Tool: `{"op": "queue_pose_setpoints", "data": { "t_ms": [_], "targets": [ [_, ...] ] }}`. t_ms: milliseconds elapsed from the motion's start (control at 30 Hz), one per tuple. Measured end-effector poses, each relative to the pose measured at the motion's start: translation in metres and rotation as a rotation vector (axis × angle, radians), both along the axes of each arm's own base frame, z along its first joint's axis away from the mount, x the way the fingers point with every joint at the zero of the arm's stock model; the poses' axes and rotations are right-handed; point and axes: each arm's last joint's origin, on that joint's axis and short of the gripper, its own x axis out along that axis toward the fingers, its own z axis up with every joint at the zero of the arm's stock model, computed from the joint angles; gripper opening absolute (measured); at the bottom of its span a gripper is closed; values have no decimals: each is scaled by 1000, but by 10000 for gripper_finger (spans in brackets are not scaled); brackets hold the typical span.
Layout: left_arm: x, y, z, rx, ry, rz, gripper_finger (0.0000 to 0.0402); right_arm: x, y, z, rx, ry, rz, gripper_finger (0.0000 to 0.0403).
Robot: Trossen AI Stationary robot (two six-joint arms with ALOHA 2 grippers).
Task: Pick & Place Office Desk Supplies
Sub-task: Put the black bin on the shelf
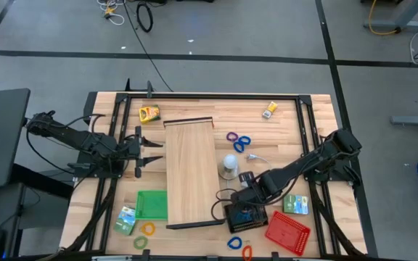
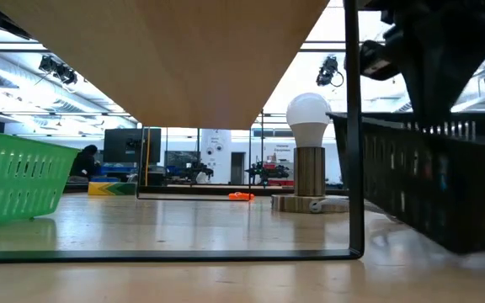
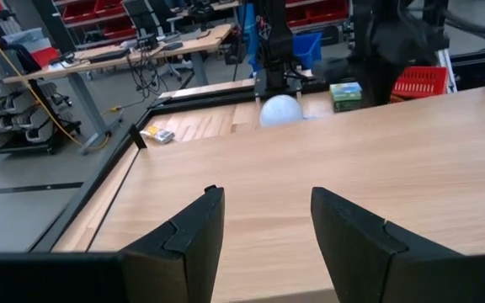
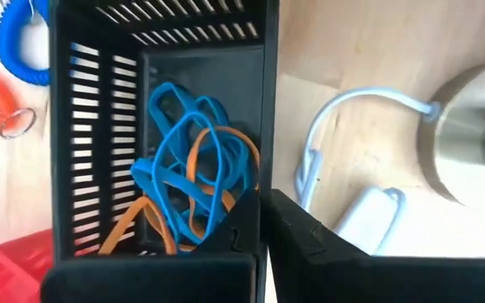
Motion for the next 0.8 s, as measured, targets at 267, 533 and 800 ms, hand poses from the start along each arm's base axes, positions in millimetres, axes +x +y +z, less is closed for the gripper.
{"op": "queue_pose_setpoints", "data": {
  "t_ms": [267, 533, 800],
  "targets": [
    [3, -1, -3, 6, 30, 2, 185, 2, -3, 3, -8, -1, 6, 9],
    [5, -2, -3, 3, 26, 2, 185, 1, -7, 2, -30, 14, 19, 8],
    [5, -2, -3, 4, 27, 2, 185, -1, -7, 3, -16, 40, 24, 8]
  ]
}}
